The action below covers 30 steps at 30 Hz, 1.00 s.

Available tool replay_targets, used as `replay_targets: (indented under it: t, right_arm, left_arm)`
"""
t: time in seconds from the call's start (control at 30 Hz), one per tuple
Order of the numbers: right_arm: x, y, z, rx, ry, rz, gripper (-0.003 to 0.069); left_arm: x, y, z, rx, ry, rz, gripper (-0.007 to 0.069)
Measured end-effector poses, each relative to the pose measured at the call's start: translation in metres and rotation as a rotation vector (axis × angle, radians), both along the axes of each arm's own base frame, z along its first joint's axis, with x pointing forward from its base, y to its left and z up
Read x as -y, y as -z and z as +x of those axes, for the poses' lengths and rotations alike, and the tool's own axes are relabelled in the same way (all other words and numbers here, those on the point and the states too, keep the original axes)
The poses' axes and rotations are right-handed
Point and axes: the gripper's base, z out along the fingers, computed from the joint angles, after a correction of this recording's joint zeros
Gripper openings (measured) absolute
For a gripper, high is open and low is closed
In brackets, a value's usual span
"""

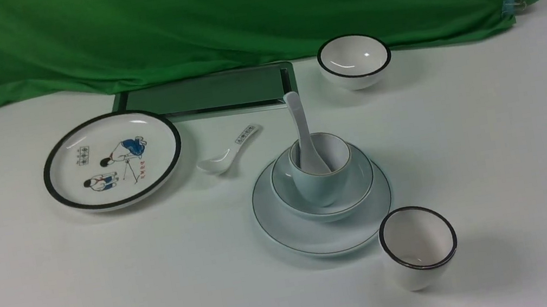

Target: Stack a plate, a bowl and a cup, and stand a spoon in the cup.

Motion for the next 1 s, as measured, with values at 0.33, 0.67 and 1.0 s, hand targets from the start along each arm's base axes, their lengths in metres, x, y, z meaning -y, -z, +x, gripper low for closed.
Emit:
replay_targets:
  t: [0.33, 0.67, 1.0]
  right_arm:
    - [-0.0023, 0.0064, -0.0008, -0.069, -0.041, 0.029, 0.0008]
    - [-0.0022, 0.0081, -0.0013, -0.086, -0.038, 0.046, 0.001]
    - [-0.0023, 0.0081, -0.0013, -0.086, -0.039, 0.048, 0.0027]
  left_arm:
    - [0.0, 0.0, 0.0, 0.0, 0.0, 0.0, -0.003]
    - [0.0, 0.0, 0.0, 0.0, 0.0, 0.0, -0.003]
    - [0.0, 0.0, 0.0, 0.0, 0.0, 0.0, -0.0029]
